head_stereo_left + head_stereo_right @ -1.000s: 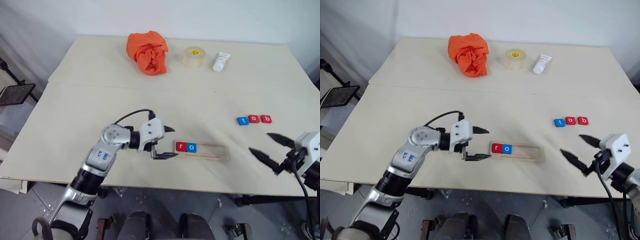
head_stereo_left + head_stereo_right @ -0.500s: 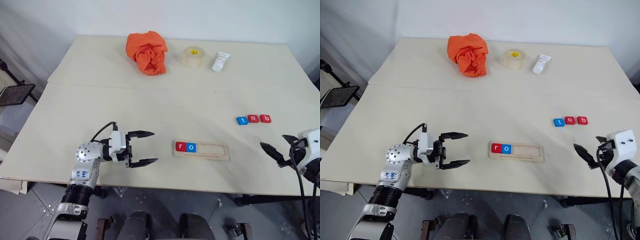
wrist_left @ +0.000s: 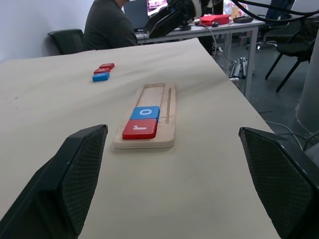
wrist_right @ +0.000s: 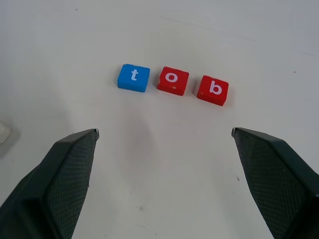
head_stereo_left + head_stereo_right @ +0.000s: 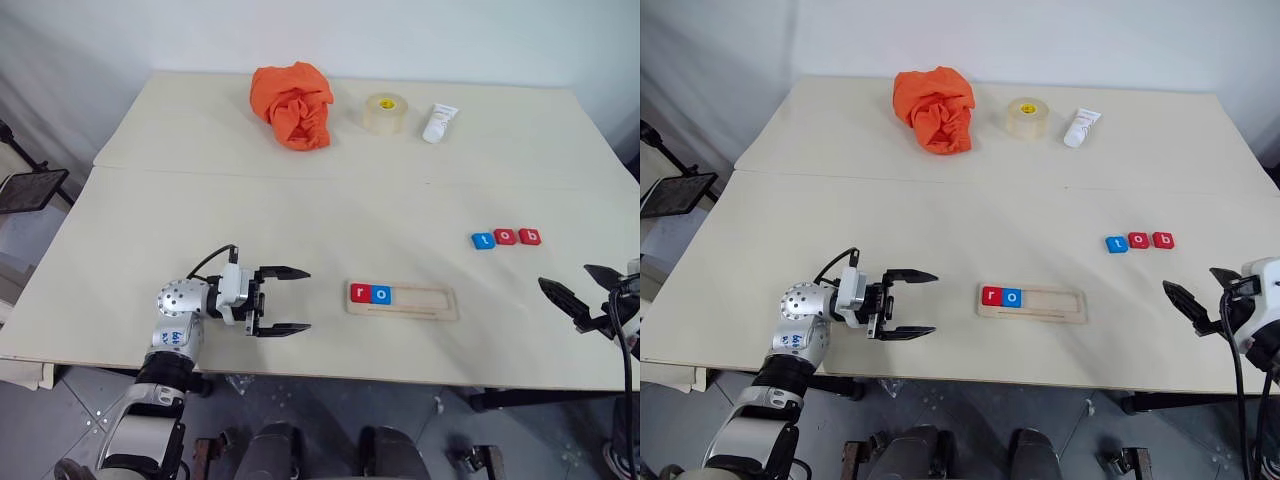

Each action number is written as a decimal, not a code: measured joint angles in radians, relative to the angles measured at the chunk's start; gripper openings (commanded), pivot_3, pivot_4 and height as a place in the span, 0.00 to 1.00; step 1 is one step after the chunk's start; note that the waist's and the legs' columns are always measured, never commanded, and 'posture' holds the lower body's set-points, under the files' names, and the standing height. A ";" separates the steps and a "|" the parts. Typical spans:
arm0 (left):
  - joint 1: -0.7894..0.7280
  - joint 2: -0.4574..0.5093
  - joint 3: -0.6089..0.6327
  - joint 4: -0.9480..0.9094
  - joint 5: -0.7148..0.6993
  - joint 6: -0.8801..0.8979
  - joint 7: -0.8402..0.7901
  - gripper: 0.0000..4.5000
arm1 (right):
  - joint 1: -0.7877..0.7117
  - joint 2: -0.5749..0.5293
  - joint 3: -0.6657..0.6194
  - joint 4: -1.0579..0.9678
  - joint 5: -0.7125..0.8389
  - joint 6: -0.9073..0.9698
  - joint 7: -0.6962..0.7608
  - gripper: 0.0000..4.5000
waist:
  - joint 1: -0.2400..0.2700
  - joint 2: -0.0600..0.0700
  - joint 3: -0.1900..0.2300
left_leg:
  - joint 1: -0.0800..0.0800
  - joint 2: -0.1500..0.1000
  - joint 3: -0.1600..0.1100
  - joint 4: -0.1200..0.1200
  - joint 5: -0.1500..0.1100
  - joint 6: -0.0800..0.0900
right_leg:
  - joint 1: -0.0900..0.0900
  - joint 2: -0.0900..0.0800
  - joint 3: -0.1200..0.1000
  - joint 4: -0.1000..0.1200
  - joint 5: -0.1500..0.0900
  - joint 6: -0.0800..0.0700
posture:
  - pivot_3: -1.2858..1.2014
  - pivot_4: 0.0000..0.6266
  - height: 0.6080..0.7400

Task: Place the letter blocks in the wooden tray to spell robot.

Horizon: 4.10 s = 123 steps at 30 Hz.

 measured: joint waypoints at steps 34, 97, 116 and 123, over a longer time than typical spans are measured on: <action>0.100 0.038 0.007 -0.288 -0.002 0.178 0.153 0.99 | -0.783 -0.027 0.300 0.887 -0.229 -0.152 -0.052 1.00 | -0.026 0.001 0.001 | -0.001 0.000 0.000 -0.001 0.000 0.000 | -0.001 0.000 -0.001 0.000 0.000 0.000 | 0.52 0.24 1.00; 0.071 0.031 -0.011 -0.155 0.005 0.064 0.115 1.00 | -0.296 0.183 0.221 0.054 -0.213 0.172 -0.391 0.33 | -0.014 0.008 0.003 | -0.014 0.000 -0.003 0.001 0.001 0.000 | -0.017 -0.001 -0.001 0.010 0.000 0.000 | 0.52 0.24 1.00; 0.007 0.010 -0.012 -0.098 0.007 0.046 0.084 1.00 | -0.033 0.455 0.196 -0.493 -0.129 0.459 -0.597 0.49 | -0.004 0.008 0.003 | -0.012 -0.002 0.002 0.001 0.002 0.001 | -0.018 -0.001 0.004 0.010 0.000 0.000 | 0.52 0.24 1.00; 0.007 0.009 -0.012 -0.105 0.007 0.047 0.100 1.00 | -0.010 0.441 0.199 -0.494 -0.125 0.457 -0.577 0.98 | -0.003 0.008 0.003 | -0.012 -0.002 0.002 0.001 0.002 0.001 | -0.018 -0.001 0.004 0.010 0.000 0.000 | 0.52 0.24 1.00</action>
